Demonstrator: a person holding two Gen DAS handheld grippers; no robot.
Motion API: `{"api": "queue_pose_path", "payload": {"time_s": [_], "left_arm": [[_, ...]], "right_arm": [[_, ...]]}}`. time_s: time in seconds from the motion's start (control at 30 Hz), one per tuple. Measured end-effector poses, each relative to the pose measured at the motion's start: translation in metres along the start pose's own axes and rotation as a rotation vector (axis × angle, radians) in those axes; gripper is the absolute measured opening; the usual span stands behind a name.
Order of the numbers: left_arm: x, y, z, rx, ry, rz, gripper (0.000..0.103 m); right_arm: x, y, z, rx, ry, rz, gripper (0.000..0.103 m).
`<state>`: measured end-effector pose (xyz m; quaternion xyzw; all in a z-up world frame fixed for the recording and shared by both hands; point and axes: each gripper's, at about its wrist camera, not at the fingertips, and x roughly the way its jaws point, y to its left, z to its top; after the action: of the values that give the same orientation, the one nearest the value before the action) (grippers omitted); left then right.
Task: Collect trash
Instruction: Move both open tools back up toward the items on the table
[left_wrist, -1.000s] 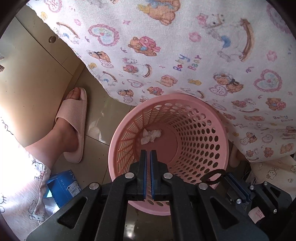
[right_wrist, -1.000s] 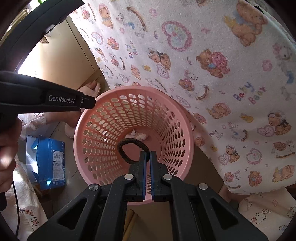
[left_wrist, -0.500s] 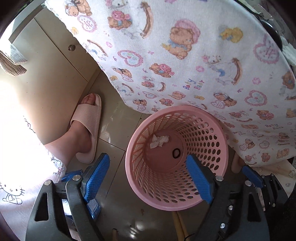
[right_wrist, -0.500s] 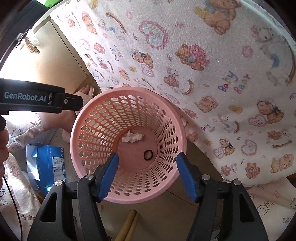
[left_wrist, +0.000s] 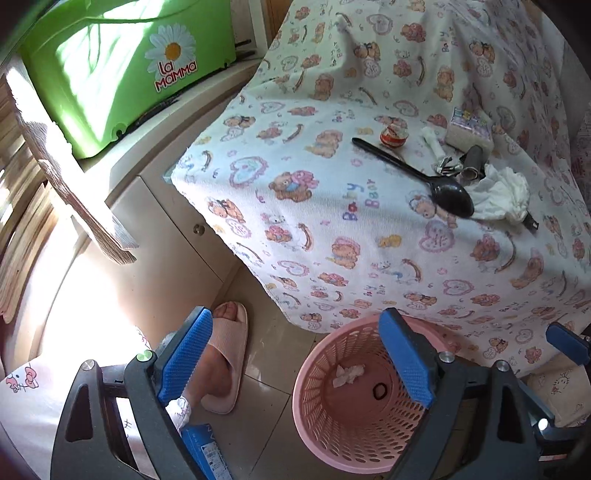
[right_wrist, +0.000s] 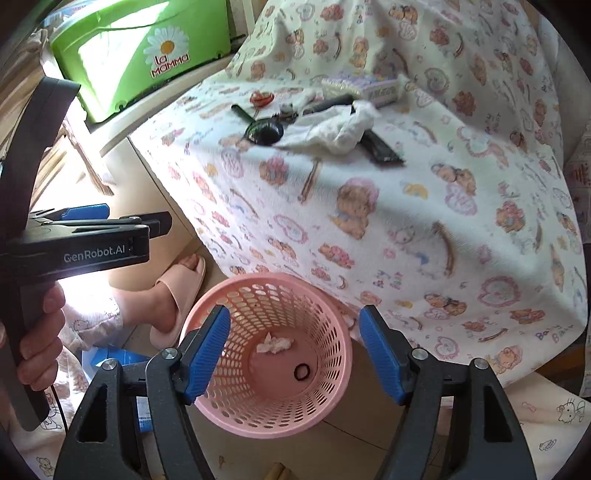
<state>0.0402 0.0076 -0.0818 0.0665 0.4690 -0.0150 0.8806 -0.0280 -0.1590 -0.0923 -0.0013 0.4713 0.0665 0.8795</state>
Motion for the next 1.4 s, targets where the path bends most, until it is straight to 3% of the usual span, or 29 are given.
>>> {"api": "queue_pose_path", "payload": {"time_s": [0.17,0.37,0.63,0.73,0.8,1.07,1.2,1.3,1.4], "left_arm": [[-0.021,0.004,0.003,-0.029,-0.122,-0.037,0.098],[-0.034,-0.002,0.003,0.007,-0.189,0.012,0.098],[-0.05,-0.009,-0.003,-0.002,-0.248,-0.027,0.098],[-0.063,-0.004,-0.001,-0.042,-0.301,-0.098,0.1],[-0.068,-0.003,0.001,-0.056,-0.328,-0.07,0.102],[-0.076,-0.014,0.03,0.009,-0.319,-0.059,0.102],[-0.082,-0.012,0.05,-0.038,-0.285,-0.168,0.102],[-0.088,-0.008,0.06,-0.115,-0.369,-0.09,0.102],[-0.093,-0.004,0.066,-0.121,-0.451,-0.08,0.102]], "right_arm": [[-0.023,-0.001,0.012,-0.041,-0.109,-0.044,0.085],[-0.04,-0.016,0.016,0.001,-0.179,-0.045,0.085],[-0.052,-0.022,0.02,0.025,-0.237,-0.078,0.085],[-0.055,-0.025,0.021,0.037,-0.251,-0.097,0.085],[-0.059,-0.027,0.023,0.038,-0.265,-0.11,0.085],[-0.06,-0.036,0.034,0.048,-0.272,-0.113,0.085],[-0.067,-0.042,0.049,0.04,-0.288,-0.085,0.085],[-0.071,-0.052,0.063,0.056,-0.301,-0.072,0.088],[-0.074,-0.063,0.074,0.074,-0.344,-0.099,0.092]]}}
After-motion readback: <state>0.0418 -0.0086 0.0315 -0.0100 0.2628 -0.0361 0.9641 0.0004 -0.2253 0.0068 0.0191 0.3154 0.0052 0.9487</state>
